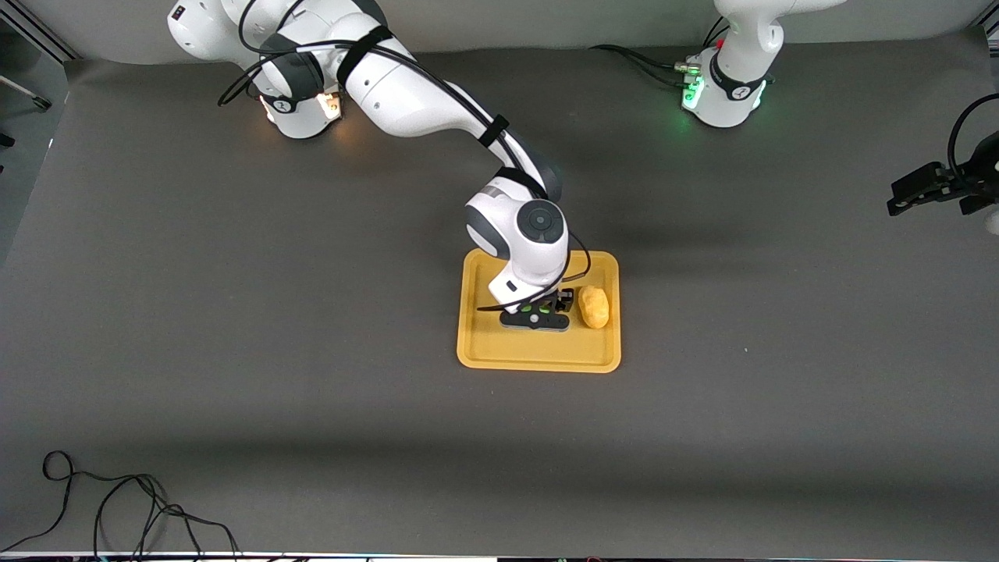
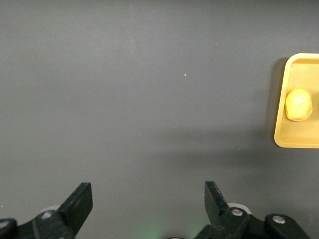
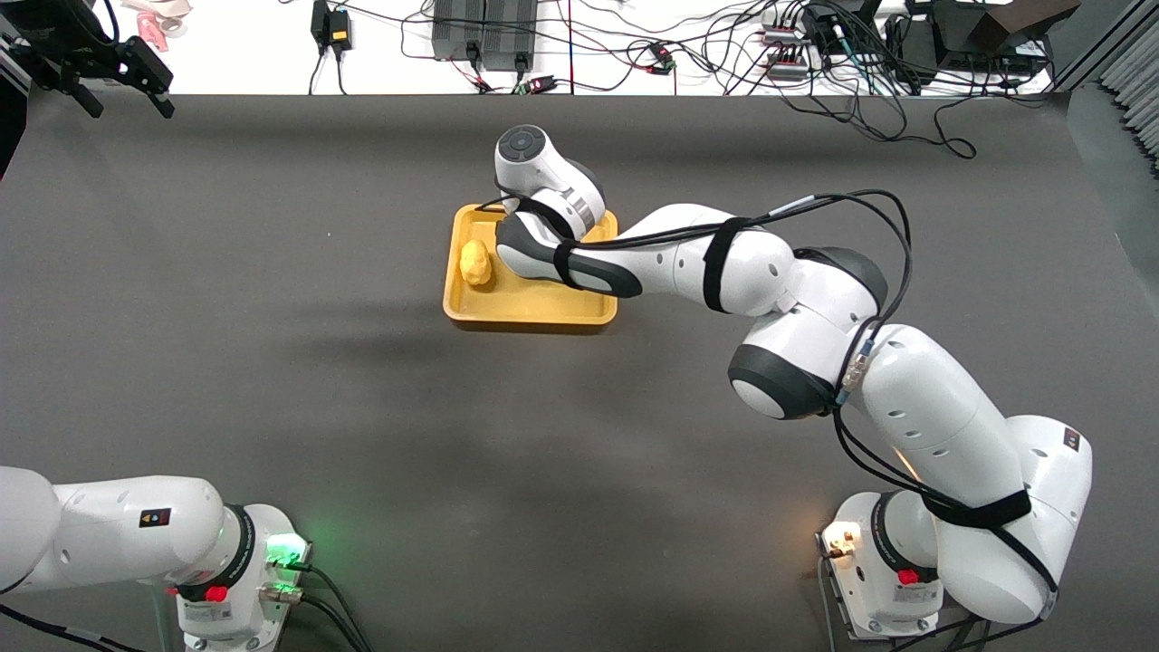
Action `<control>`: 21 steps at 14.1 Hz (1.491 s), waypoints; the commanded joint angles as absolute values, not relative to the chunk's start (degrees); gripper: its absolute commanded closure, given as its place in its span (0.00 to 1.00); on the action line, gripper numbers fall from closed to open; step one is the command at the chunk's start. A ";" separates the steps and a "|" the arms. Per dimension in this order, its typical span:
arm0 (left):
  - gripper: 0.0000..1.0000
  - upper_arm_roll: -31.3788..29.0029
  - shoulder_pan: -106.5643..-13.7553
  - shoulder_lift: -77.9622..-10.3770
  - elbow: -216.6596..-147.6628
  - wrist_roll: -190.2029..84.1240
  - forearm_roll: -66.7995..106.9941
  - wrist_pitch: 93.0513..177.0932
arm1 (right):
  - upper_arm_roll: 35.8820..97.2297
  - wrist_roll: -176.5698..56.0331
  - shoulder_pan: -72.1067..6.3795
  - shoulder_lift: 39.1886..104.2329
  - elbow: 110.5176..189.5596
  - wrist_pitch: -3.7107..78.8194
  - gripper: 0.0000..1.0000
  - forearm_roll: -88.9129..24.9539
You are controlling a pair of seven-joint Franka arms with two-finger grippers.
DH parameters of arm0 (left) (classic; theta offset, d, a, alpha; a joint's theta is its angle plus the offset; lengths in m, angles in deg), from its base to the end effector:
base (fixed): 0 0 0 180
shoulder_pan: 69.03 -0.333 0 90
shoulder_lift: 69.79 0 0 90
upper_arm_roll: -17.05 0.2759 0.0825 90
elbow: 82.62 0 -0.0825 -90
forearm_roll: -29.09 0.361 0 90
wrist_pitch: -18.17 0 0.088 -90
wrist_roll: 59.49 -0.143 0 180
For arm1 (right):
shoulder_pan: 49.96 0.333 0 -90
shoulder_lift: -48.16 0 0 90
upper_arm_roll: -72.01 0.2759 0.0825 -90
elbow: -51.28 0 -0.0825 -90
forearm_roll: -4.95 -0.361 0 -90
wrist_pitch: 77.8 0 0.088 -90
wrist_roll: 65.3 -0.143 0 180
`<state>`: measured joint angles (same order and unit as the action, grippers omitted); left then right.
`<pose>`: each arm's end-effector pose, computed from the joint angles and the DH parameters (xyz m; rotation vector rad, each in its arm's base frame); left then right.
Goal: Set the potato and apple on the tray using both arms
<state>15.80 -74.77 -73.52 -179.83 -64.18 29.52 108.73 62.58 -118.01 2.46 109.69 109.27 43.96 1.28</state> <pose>0.5087 0.0408 0.5268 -3.1357 0.0058 0.0808 0.5063 0.5281 0.1520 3.1120 -0.1764 0.1540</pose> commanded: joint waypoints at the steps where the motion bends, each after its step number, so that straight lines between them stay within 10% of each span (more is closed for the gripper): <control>1: 0.00 15.56 -74.57 -73.40 -178.51 -64.15 29.53 108.69 | 62.34 -119.44 2.60 110.21 108.84 45.15 0.00 1.17; 12: 0.00 15.38 -75.63 -70.76 -178.51 -63.97 30.41 109.59 | 61.46 -117.00 0.41 83.52 110.24 17.85 0.00 1.35; 21: 0.00 14.76 -74.83 -71.02 -177.63 -63.18 30.32 109.23 | 55.90 -85.81 -15.99 54.24 137.74 13.34 0.00 1.44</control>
